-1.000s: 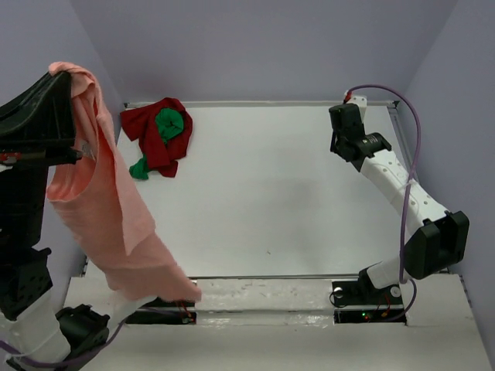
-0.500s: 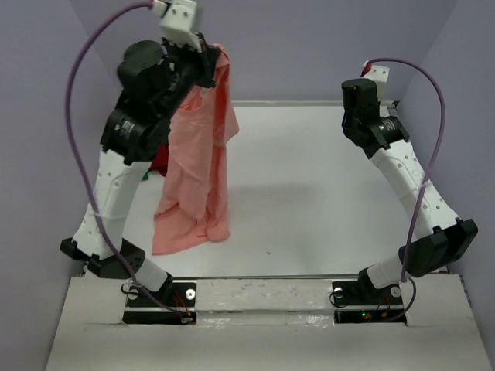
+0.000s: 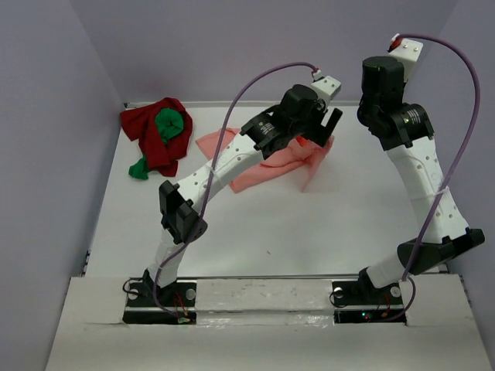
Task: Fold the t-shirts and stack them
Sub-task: Move the tshirt to the center of the board
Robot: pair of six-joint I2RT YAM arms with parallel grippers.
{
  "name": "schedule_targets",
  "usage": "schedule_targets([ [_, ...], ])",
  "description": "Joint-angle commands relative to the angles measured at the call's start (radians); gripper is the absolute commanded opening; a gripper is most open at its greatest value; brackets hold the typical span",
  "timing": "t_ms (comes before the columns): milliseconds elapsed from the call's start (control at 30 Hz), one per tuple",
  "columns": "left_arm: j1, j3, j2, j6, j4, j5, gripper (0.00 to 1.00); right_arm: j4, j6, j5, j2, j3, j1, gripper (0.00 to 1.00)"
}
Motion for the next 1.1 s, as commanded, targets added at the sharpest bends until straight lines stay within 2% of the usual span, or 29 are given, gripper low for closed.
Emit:
schedule_targets([
  [0,0.046,-0.053,-0.111,-0.057,0.107,-0.153,0.99,-0.029,-0.026,0.054,-0.026,0.015,-0.005,0.0],
  [33,0.068,-0.055,-0.121,-0.063,0.104,-0.144,0.99,-0.029,-0.031,0.051,-0.031,0.011,-0.005,0.0],
  [133,0.109,-0.06,-0.161,-0.04,0.097,-0.255,0.99,-0.02,-0.025,0.039,-0.04,-0.017,-0.005,0.0],
  [233,0.189,-0.006,-0.168,-0.08,0.015,-0.3,0.99,-0.017,-0.026,0.007,-0.039,-0.045,-0.005,0.0],
  [333,0.24,-0.062,-0.205,-0.103,-0.027,-0.343,0.99,-0.015,-0.026,-0.045,-0.023,-0.075,-0.005,0.0],
  [433,0.252,-0.242,-0.271,-0.125,-0.006,-0.392,0.99,-0.005,-0.023,-0.102,-0.006,-0.138,-0.005,0.0],
  [533,0.276,-0.47,-0.361,-0.163,0.082,-0.36,0.99,0.046,-0.031,-0.206,0.01,-0.201,-0.005,0.0],
  [600,0.315,-0.582,-0.398,-0.188,0.12,-0.309,0.99,0.063,-0.037,-0.344,0.052,-0.245,-0.005,0.12],
  [633,0.329,-0.599,-0.401,-0.209,0.12,-0.285,0.99,0.072,-0.034,-0.383,0.072,-0.256,-0.005,0.24],
  [667,0.344,-0.613,-0.398,-0.209,0.113,-0.283,0.99,0.074,-0.037,-0.424,0.095,-0.267,-0.005,0.48],
  [767,0.362,-0.61,-0.389,-0.22,0.091,-0.289,0.99,0.081,-0.048,-0.584,0.187,-0.258,-0.005,0.66],
  [800,0.378,-0.603,-0.382,-0.224,0.088,-0.282,0.99,0.084,-0.064,-0.666,0.211,-0.235,-0.005,0.66],
  [833,0.384,-0.598,-0.375,-0.232,0.088,-0.269,0.99,0.08,-0.066,-0.682,0.237,-0.214,-0.005,0.65],
  [867,0.392,-0.583,-0.362,-0.243,0.081,-0.265,0.99,0.063,-0.067,-0.69,0.289,-0.168,0.005,0.53],
  [900,0.399,-0.572,-0.354,-0.247,0.077,-0.26,0.99,0.058,-0.068,-0.706,0.311,-0.167,0.006,0.48],
  [1067,0.428,-0.489,-0.276,-0.289,0.016,-0.274,0.99,-0.06,-0.118,-0.788,0.479,0.044,0.045,0.51],
])
